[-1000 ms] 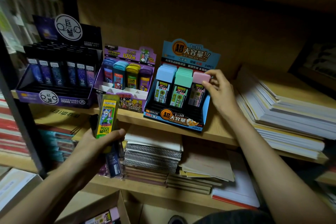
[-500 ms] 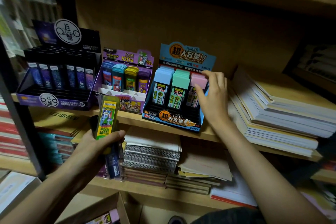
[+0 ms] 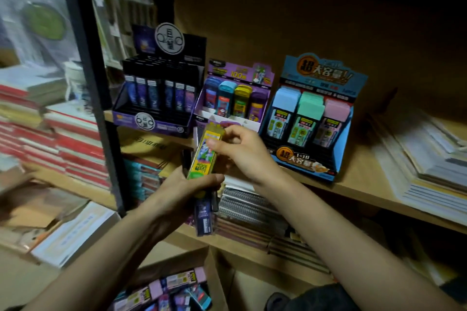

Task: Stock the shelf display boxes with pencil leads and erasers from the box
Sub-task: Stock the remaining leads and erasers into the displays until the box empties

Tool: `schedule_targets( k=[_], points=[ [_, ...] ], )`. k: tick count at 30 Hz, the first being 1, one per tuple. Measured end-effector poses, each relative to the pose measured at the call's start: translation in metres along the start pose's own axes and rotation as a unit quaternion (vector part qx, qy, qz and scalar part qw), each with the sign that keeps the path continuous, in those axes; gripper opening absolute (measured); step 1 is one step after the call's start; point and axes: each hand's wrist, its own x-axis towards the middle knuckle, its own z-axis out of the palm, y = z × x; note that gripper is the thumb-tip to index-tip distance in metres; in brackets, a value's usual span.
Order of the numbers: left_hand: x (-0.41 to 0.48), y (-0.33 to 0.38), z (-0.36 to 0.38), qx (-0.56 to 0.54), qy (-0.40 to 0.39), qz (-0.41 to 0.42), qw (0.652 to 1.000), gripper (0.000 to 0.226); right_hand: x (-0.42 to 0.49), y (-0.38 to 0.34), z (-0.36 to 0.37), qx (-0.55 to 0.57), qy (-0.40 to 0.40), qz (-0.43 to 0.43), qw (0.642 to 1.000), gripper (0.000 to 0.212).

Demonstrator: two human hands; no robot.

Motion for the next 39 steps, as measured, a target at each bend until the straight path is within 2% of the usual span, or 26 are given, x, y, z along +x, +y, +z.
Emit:
schedule_targets(
  k=[3, 6, 8, 13, 17, 25, 29, 32, 34, 39],
  points=[
    [-0.002, 0.0, -0.006, -0.021, 0.005, -0.031, 0.999, 0.013, 0.011, -0.004, 0.001, 0.066, 0.047, 0.025, 0.996, 0.005],
    [-0.002, 0.002, -0.015, -0.018, 0.03, -0.047, 0.998, 0.016, 0.022, -0.008, -0.007, 0.177, 0.089, 0.035, 0.979, 0.01],
    [-0.001, 0.005, -0.022, -0.022, 0.053, -0.048, 0.997, 0.017, 0.025, -0.01, -0.014, 0.203, 0.074, 0.029, 0.976, 0.013],
    [0.003, 0.012, -0.028, -0.064, 0.081, -0.021, 0.994, 0.008, 0.016, -0.006, -0.008, 0.108, -0.066, 0.042, 0.991, 0.016],
    [0.001, 0.01, -0.025, -0.069, 0.11, -0.004, 0.992, 0.019, 0.013, 0.006, 0.006, 0.068, -0.091, 0.049, 0.992, 0.011],
    [-0.002, 0.018, -0.026, -0.029, 0.112, 0.042, 0.992, 0.018, 0.012, 0.008, 0.008, 0.02, -0.204, 0.041, 0.978, 0.006],
    [-0.005, 0.021, -0.025, -0.005, 0.106, 0.039, 0.994, 0.015, 0.013, 0.008, 0.004, -0.034, -0.208, 0.055, 0.976, 0.007],
    [-0.006, 0.026, -0.026, -0.021, 0.116, 0.059, 0.991, 0.011, 0.013, 0.004, -0.007, 0.008, -0.251, 0.101, 0.963, 0.014],
    [-0.005, 0.032, -0.032, -0.015, 0.127, 0.069, 0.989, 0.018, 0.014, 0.0, -0.015, 0.062, -0.228, 0.114, 0.965, 0.021],
    [-0.003, 0.032, -0.031, 0.049, 0.111, 0.073, 0.99, 0.034, 0.021, -0.004, -0.022, 0.198, -0.014, 0.06, 0.978, 0.013]
  ],
)
